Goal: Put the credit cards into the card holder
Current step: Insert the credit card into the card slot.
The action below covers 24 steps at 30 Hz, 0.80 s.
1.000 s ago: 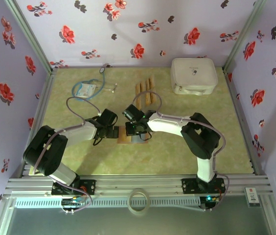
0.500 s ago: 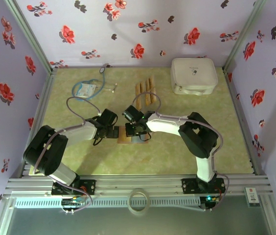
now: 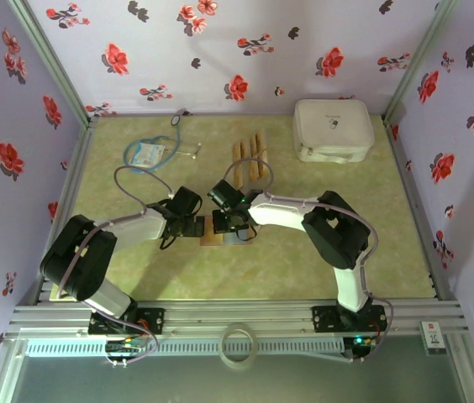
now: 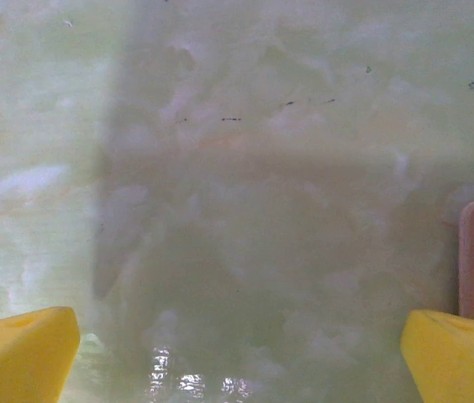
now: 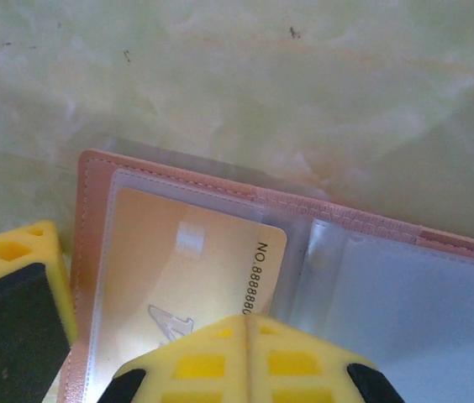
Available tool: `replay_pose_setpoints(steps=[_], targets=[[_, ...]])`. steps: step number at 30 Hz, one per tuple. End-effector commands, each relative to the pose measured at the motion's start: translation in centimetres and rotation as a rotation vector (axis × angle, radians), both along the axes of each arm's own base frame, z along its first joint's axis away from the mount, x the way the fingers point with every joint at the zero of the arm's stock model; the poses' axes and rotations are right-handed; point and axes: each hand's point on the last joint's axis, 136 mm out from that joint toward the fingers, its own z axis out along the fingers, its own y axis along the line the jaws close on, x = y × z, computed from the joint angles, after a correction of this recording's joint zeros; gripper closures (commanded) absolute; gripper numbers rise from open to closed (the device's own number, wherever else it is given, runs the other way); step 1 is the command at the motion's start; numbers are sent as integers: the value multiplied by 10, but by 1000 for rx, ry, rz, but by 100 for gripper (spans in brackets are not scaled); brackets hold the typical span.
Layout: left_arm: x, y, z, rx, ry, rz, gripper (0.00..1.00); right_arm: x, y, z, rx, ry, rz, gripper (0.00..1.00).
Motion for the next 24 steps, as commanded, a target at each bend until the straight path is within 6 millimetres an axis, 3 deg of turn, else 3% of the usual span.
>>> replay_pose_setpoints(steps=[1,6,12,14,17,19,21,24], targets=[[-3,-4,-5,-8,17,-20,0,0,3,23,21,-23,-2,100],[-2,2,4,5,1,-9,0,2,-14,48,27,-73,-19,100],[-2,16,20,9,-26,20,0,9,-54,57,32,-80,-83,66],[-3,16,24,9,-25,16,0,13,-64,54,53,-64,-97,63],[-5,14,32,-6,-33,16,0,17,-71,53,102,-42,-104,71],[-6,8,39,-23,-42,6,0,20,-73,50,128,-22,-103,88],[-7,0,45,-44,-50,-11,0,21,-72,46,143,-8,-99,96],[-8,-17,52,-78,-63,-36,0,22,-68,38,147,11,-83,100]])
